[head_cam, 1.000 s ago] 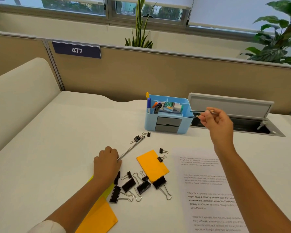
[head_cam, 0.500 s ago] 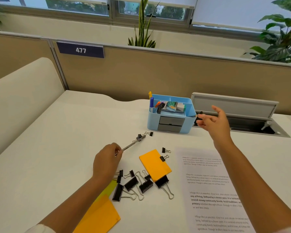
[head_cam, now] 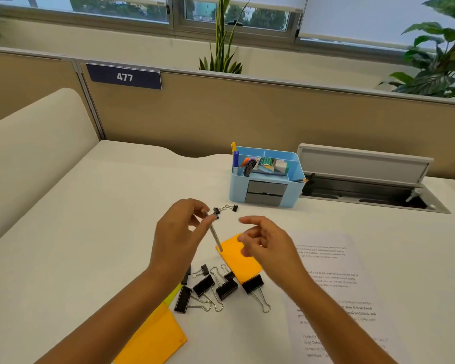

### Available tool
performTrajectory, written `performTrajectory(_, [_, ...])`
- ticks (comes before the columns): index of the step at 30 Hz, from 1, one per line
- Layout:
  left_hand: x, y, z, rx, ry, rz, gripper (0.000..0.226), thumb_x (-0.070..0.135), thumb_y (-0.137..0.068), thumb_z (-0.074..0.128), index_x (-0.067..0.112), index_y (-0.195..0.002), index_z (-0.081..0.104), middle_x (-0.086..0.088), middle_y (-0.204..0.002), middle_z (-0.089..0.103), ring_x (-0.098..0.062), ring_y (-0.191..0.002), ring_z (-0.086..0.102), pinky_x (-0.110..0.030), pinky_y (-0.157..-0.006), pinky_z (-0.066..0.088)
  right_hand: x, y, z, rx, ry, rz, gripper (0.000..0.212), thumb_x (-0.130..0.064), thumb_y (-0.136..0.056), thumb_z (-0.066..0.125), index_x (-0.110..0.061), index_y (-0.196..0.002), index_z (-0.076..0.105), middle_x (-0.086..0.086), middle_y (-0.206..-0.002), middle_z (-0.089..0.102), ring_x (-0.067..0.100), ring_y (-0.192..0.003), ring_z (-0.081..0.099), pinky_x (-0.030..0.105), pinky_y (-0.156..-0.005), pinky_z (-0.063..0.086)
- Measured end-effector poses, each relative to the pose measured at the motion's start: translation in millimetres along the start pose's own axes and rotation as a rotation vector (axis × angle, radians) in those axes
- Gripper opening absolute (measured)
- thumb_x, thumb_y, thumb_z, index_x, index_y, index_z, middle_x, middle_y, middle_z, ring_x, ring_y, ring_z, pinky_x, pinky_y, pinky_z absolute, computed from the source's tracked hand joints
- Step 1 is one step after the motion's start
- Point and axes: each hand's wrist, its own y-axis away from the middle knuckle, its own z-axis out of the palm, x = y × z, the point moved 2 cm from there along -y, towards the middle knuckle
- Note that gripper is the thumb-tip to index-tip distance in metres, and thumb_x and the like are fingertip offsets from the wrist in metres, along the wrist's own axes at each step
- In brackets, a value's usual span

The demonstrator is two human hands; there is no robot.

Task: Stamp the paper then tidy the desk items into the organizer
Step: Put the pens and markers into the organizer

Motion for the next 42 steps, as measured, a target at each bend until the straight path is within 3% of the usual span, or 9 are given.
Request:
performTrajectory(2, [8,3,4,-0.049,-0.044,0.065,0.013,0.014,-0.077,0.071,0.015,-0.086,0.062,0.007,-0.078,0.058,-0.003,-0.068,0.054,-0.017,-0.064,0.046,-9,6,8,0.034,-0.009,-0.092,0.027,-0.018,-0.087,0.06,-0.042,-0.098,0.058,-0.002,-0.078,0.067,0.004,-0.066,0.064,0.011,-0.062,0.05])
performTrajectory(8, [17,10,16,-0.135,-0.065,0.014,0.012,0.011,-0.08,0.068,0.012,-0.091,0.065,-0.001,-0.081,0.061,-0.013,-0.072,0.055,-0.033,-0.067,0.051,-23,6,15,0.089,0.125,-0.291,0.028,-0.022,-0.086,0.063,-0.049,-0.092,0.057,-0.013,-0.082,0.064,0.005,-0.072,0.062,0.011,-0.065,0.051])
performTrajectory(12, [23,15,24,-0.147,0.012,-0.03,0.023,0.009,-0.08,0.065,0.017,-0.101,0.062,0.003,-0.085,0.062,-0.01,-0.074,0.056,-0.026,-0.067,0.049,-20,5,14,0.137,0.253,-0.338,0.028,-0.023,-0.084,0.065,-0.049,-0.088,0.054,-0.019,-0.083,0.058,-0.003,-0.08,0.059,0.004,-0.066,0.045])
performTrajectory(16, [23,19,29,-0.18,0.118,-0.085,0.038,0.013,-0.081,0.067,0.023,-0.115,0.054,0.009,-0.086,0.061,-0.005,-0.074,0.057,-0.013,-0.067,0.046,-14,2,10,0.167,0.314,-0.344,0.026,-0.021,-0.084,0.065,-0.045,-0.082,0.053,-0.021,-0.082,0.055,-0.006,-0.081,0.057,0.004,-0.067,0.044])
performTrajectory(20, [9,19,30,-0.217,0.138,-0.119,0.043,0.026,-0.081,0.067,0.028,-0.12,0.048,0.014,-0.098,0.061,-0.006,-0.076,0.059,-0.016,-0.07,0.049,-10,-7,-6,0.231,0.304,-0.316,0.01,-0.014,-0.084,0.065,-0.023,-0.088,0.064,-0.01,-0.084,0.058,-0.002,-0.076,0.059,0.004,-0.068,0.045])
performTrajectory(26, [-21,31,18,-0.198,0.0,-0.128,0.031,0.03,-0.086,0.06,0.03,-0.115,0.049,0.021,-0.1,0.055,0.003,-0.08,0.055,-0.017,-0.068,0.047,-22,-22,-62,0.506,0.23,-0.34,0.016,-0.012,-0.083,0.064,-0.02,-0.097,0.064,-0.003,-0.09,0.061,-0.009,-0.078,0.058,0.0,-0.066,0.043])
performTrajectory(32, [-40,42,9,-0.229,-0.089,-0.144,0.022,0.028,-0.087,0.059,0.033,-0.107,0.049,0.017,-0.103,0.053,0.003,-0.078,0.054,-0.013,-0.064,0.042,-15,-43,-104,0.74,0.273,-0.332,0.018,-0.012,-0.086,0.062,-0.007,-0.103,0.067,0.004,-0.095,0.062,0.001,-0.075,0.058,-0.002,-0.066,0.043])
performTrajectory(36, [-41,42,8,-0.24,-0.105,-0.144,0.022,0.03,-0.087,0.058,0.032,-0.108,0.05,0.019,-0.104,0.05,0.002,-0.079,0.054,-0.014,-0.065,0.044,1,-60,-114,0.778,0.315,-0.207,0.023,-0.015,-0.087,0.062,-0.005,-0.107,0.067,0.011,-0.102,0.064,0.007,-0.077,0.056,-0.002,-0.058,0.039])
performTrajectory(42, [-40,40,3,-0.265,-0.153,-0.123,0.014,0.034,-0.087,0.058,0.032,-0.1,0.054,0.019,-0.102,0.048,0.001,-0.077,0.055,-0.021,-0.068,0.048,16,-74,-113,0.734,0.346,-0.1,0.025,-0.017,-0.087,0.062,-0.005,-0.108,0.066,0.014,-0.106,0.066,0.012,-0.085,0.057,0.006,-0.063,0.037])
